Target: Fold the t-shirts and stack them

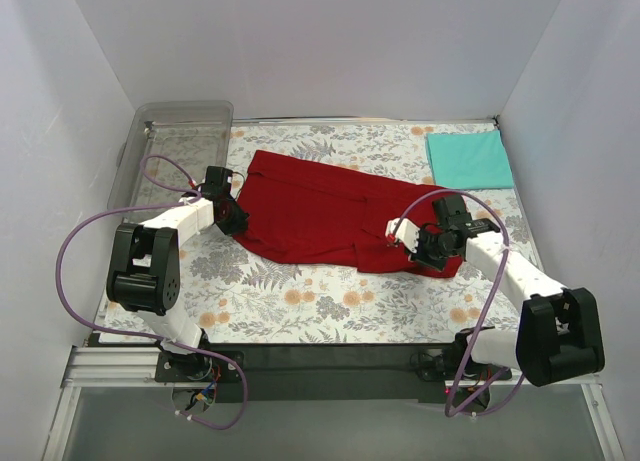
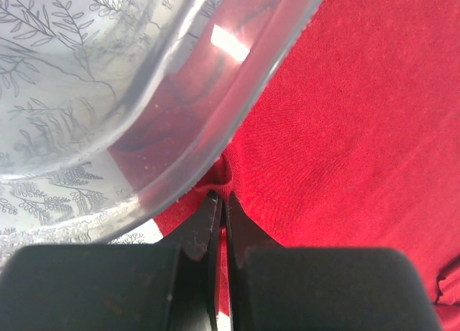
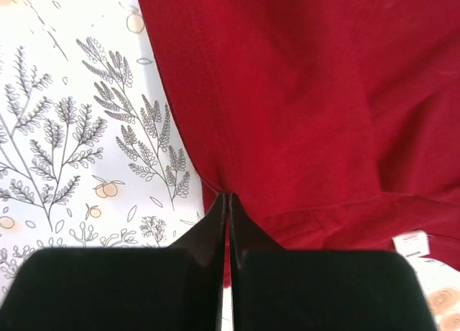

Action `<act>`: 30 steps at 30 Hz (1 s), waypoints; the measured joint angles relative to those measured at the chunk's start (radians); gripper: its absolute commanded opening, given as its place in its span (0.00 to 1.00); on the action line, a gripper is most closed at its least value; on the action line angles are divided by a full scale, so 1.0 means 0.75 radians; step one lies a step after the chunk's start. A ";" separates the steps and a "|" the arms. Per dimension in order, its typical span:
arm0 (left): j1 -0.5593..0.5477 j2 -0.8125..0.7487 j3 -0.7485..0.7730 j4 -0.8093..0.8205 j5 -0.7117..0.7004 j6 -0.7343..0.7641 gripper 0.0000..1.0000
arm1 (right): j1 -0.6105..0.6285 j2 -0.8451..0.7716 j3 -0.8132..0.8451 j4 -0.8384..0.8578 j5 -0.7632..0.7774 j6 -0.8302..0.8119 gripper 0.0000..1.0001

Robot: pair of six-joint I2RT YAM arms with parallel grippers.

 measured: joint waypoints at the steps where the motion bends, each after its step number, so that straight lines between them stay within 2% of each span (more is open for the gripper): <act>1: -0.001 0.000 0.000 0.000 0.000 0.001 0.00 | -0.004 -0.010 0.016 -0.013 -0.012 0.000 0.01; 11: 0.000 -0.048 0.020 -0.013 0.001 0.010 0.00 | -0.063 -0.065 0.223 -0.122 -0.131 0.060 0.01; 18: 0.003 -0.117 0.162 -0.009 0.002 0.011 0.00 | -0.149 -0.095 0.344 -0.128 -0.162 0.127 0.01; 30: 0.039 -0.019 0.322 -0.017 -0.002 0.009 0.00 | -0.318 -0.120 0.452 -0.134 -0.213 0.193 0.01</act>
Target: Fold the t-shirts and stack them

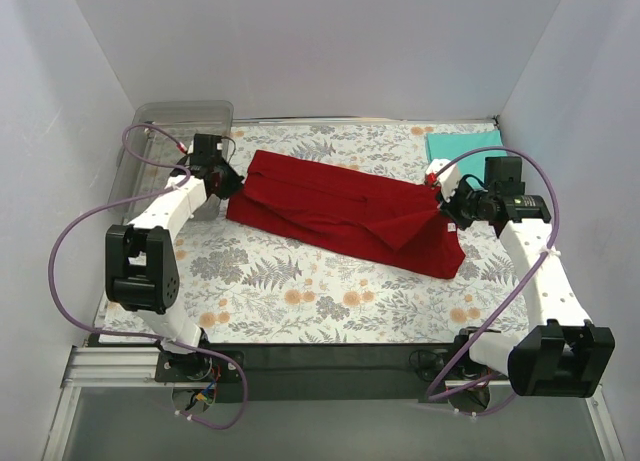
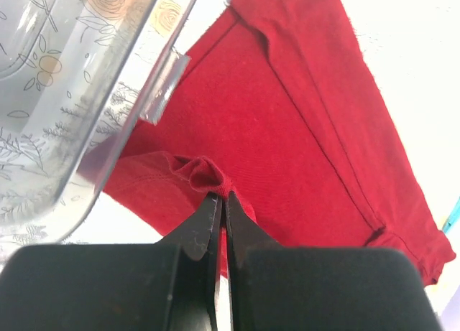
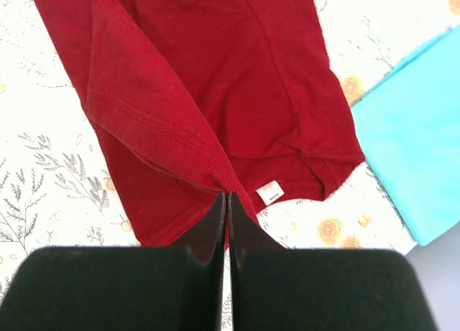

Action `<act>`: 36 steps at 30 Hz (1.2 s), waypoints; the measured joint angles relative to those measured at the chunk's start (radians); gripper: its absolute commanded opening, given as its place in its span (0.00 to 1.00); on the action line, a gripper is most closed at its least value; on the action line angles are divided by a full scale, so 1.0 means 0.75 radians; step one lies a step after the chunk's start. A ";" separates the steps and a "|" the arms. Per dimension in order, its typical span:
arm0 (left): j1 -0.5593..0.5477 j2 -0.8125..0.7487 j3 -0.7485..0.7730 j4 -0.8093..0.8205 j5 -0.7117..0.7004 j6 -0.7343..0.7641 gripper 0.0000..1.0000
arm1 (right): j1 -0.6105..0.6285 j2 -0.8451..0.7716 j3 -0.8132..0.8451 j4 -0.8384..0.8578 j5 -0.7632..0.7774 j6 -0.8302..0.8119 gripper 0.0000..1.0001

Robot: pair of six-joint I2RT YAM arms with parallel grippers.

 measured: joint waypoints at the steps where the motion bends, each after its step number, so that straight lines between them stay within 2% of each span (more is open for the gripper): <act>1: 0.003 0.019 0.011 -0.004 0.000 0.001 0.00 | -0.010 -0.001 0.006 0.000 -0.005 0.004 0.01; 14: 0.015 0.260 0.215 -0.030 -0.019 0.028 0.00 | -0.152 0.000 0.008 -0.003 -0.041 0.027 0.01; 36: 0.015 0.448 0.388 -0.054 -0.039 0.068 0.00 | -0.169 0.024 0.009 -0.004 -0.098 0.067 0.01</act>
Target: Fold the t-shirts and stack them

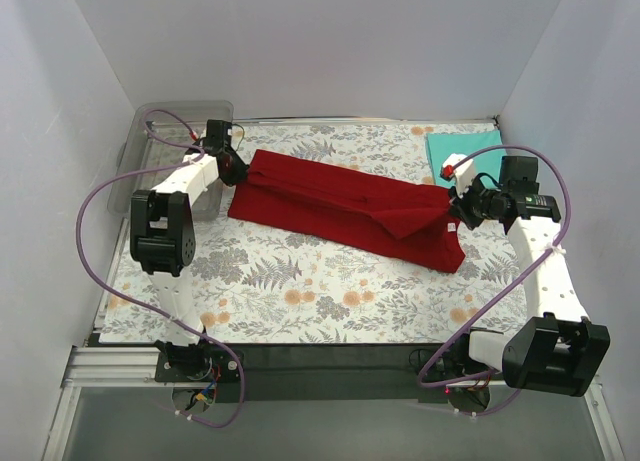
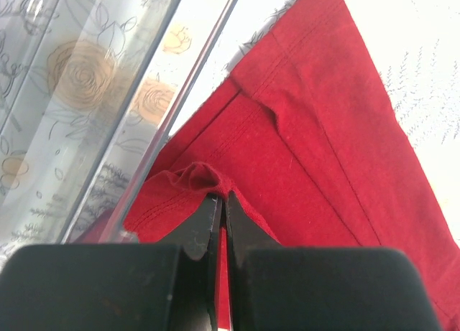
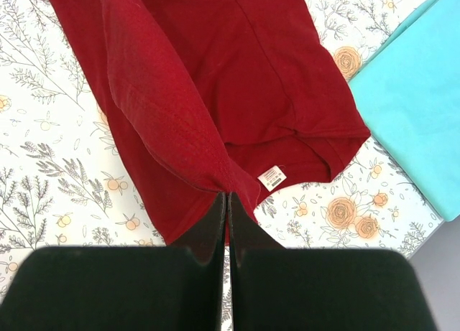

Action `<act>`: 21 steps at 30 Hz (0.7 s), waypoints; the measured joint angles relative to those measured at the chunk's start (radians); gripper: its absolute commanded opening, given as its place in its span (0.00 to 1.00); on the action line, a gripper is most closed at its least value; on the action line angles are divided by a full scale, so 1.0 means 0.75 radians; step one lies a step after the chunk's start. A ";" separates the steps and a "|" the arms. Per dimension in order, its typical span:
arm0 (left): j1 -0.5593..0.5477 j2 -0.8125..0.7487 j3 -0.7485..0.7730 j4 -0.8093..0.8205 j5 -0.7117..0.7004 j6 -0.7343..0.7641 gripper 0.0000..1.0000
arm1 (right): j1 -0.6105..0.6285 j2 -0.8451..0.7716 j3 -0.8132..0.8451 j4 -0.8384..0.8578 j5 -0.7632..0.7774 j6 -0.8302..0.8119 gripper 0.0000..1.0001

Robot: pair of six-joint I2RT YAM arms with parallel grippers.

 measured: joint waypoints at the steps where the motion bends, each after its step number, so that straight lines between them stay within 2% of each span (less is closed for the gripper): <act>1: 0.000 0.006 0.008 0.000 0.001 0.002 0.00 | -0.001 0.000 0.002 0.000 0.000 0.002 0.01; 21: 0.000 0.074 0.075 -0.002 -0.006 0.017 0.00 | -0.009 0.084 0.033 0.088 0.001 0.096 0.01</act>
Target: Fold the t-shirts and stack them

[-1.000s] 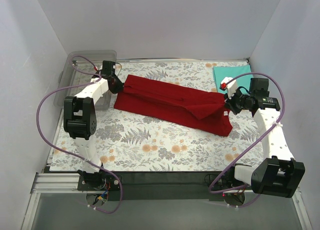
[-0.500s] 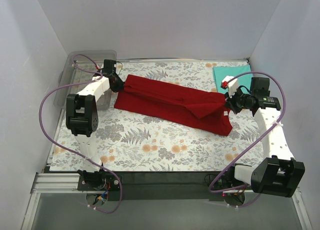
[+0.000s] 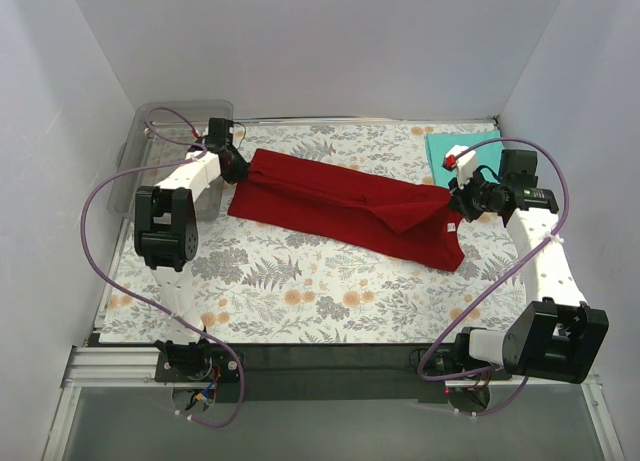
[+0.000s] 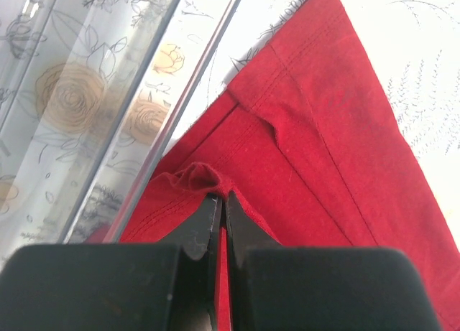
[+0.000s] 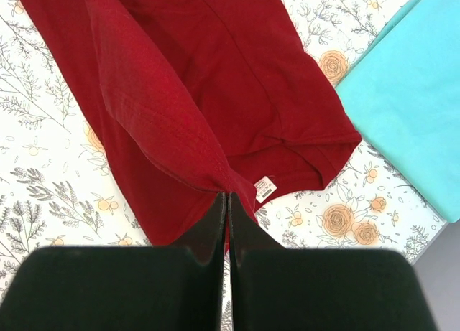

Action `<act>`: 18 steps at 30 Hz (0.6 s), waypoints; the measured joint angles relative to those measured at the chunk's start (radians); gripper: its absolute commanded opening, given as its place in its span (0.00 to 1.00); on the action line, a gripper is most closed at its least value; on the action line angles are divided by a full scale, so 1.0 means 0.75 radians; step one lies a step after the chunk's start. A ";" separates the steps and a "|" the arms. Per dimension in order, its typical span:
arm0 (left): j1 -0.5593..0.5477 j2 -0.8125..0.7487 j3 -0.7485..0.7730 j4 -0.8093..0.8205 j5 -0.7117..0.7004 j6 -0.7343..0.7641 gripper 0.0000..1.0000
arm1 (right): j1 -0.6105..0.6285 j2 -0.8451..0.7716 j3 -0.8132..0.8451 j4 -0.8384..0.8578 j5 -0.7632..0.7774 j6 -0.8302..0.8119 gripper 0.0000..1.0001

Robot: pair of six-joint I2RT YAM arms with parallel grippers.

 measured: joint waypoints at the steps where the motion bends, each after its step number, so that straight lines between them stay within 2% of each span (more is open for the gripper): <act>1: 0.000 0.008 0.005 0.002 0.000 0.000 0.00 | 0.000 0.002 0.001 0.005 0.001 0.003 0.01; 18: -0.002 0.092 0.053 -0.008 0.010 0.013 0.00 | 0.000 0.030 0.016 0.041 0.005 0.039 0.01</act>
